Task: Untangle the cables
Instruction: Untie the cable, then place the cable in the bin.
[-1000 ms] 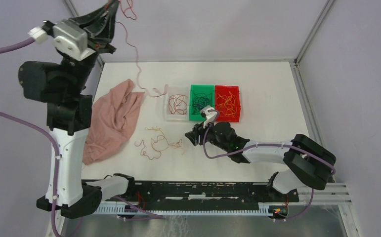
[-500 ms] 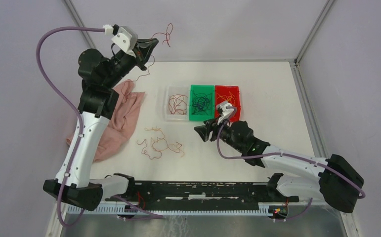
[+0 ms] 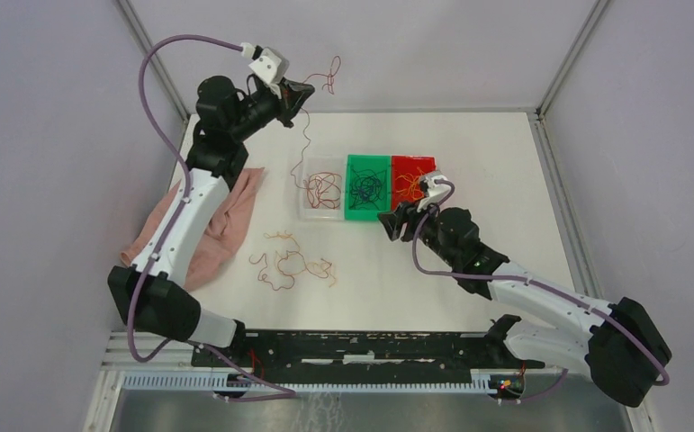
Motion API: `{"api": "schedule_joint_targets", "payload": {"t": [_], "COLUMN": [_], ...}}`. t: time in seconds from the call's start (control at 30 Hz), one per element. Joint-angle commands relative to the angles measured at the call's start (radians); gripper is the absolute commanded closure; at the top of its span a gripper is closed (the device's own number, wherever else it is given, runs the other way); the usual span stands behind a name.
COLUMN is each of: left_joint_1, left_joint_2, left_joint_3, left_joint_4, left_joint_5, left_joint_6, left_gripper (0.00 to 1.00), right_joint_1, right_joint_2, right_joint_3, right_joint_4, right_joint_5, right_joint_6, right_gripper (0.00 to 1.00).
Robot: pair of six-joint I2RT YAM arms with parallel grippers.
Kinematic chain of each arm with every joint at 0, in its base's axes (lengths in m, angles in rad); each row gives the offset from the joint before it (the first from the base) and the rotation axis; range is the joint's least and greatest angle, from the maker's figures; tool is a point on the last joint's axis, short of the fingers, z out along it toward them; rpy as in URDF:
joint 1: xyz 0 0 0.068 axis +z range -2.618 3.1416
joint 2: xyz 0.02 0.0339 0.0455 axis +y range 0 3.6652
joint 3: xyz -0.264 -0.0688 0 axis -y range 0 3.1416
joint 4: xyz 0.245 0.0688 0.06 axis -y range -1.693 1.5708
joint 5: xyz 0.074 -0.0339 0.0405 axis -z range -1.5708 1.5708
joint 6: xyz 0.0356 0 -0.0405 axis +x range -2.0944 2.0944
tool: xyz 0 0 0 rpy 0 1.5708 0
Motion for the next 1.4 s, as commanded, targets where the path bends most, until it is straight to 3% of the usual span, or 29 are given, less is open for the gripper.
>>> {"api": "schedule_joint_targets", "payload": {"t": [0.0,0.67,1.03,1.37], "left_joint_1": [-0.007,-0.022,-0.029,-0.057], "left_joint_2": [0.087,0.329,0.282,0.283], "left_joint_3": [0.045,0.071,-0.156,-0.180], "left_joint_4": [0.081,0.088,-0.051,-0.247], "left_joint_5": [0.029,-0.062,-0.202,-0.304], "left_joint_6": [-0.056,-0.020,0.007,0.263], "left_gripper": [0.97,0.97,0.97,0.97], "right_joint_1": [-0.037,-0.135,-0.153,-0.157], "right_joint_2": [-0.039,0.014,0.020,0.028], "right_joint_3": [0.022,0.027,0.020,0.009], "right_joint_4": [0.030,0.104,0.107,0.112], "right_joint_5": [-0.011,-0.088,-0.110,-0.121], "right_joint_6": [0.001,0.019,0.025,0.038], "right_gripper": [0.40,0.43,0.44,0.45]}}
